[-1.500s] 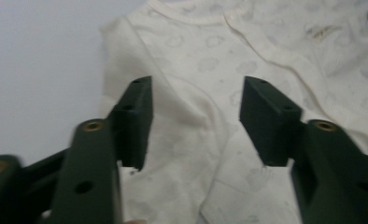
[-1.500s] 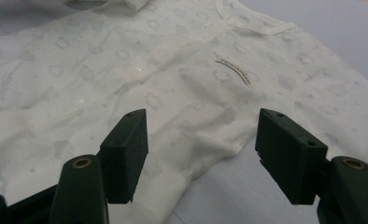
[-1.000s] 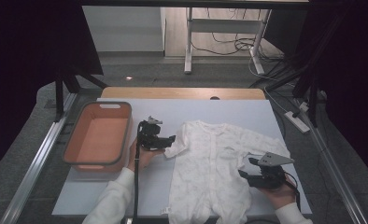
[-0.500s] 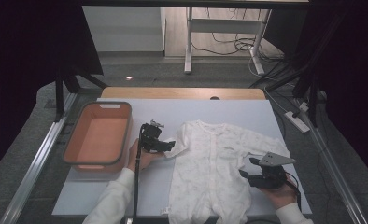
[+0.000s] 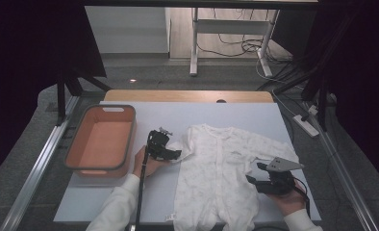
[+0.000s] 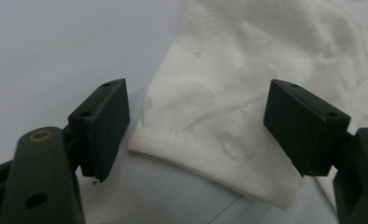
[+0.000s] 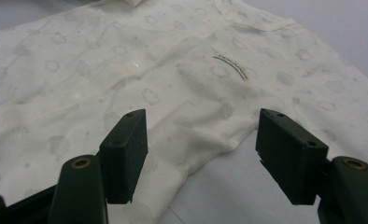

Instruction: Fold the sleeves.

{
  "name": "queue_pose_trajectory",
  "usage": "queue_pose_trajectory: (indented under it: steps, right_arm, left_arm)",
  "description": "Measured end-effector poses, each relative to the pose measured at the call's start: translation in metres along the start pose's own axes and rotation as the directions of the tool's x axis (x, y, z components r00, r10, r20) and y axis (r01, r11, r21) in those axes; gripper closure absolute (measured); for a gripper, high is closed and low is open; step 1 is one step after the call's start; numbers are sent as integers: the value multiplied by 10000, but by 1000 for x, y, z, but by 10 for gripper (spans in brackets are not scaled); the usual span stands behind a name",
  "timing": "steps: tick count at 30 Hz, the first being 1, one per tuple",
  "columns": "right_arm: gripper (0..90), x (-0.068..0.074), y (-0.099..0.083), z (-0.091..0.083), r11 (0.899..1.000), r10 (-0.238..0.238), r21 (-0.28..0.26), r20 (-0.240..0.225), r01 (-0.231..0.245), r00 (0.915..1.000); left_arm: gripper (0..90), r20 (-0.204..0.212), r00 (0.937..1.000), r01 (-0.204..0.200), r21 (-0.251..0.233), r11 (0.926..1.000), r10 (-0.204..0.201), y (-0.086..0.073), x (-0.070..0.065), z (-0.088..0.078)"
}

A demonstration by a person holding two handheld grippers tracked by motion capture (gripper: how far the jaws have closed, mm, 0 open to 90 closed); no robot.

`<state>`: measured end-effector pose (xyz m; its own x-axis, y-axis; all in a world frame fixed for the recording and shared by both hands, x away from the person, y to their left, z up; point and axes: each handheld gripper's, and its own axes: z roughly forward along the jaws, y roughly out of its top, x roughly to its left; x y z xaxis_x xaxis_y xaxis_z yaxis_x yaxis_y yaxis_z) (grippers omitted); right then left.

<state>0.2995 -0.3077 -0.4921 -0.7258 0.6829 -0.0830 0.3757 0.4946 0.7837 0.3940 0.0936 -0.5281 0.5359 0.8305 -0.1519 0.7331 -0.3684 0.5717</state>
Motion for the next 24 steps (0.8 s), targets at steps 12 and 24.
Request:
queue_pose_trajectory:
  steps: [12, 24]
  right_arm:
    - [341, 1, 0, 1, 10000, -42, 32, -69, 42, 10000]
    - [341, 1, 0, 1, 10000, -94, 27, -59, 94, 9999]
  left_arm:
    - [828, 306, 9995, -84, -225, 9997, 91, -1, -4, -1]
    - [876, 293, 9994, 198, -884, 9959, -173, 1, -1, -13]
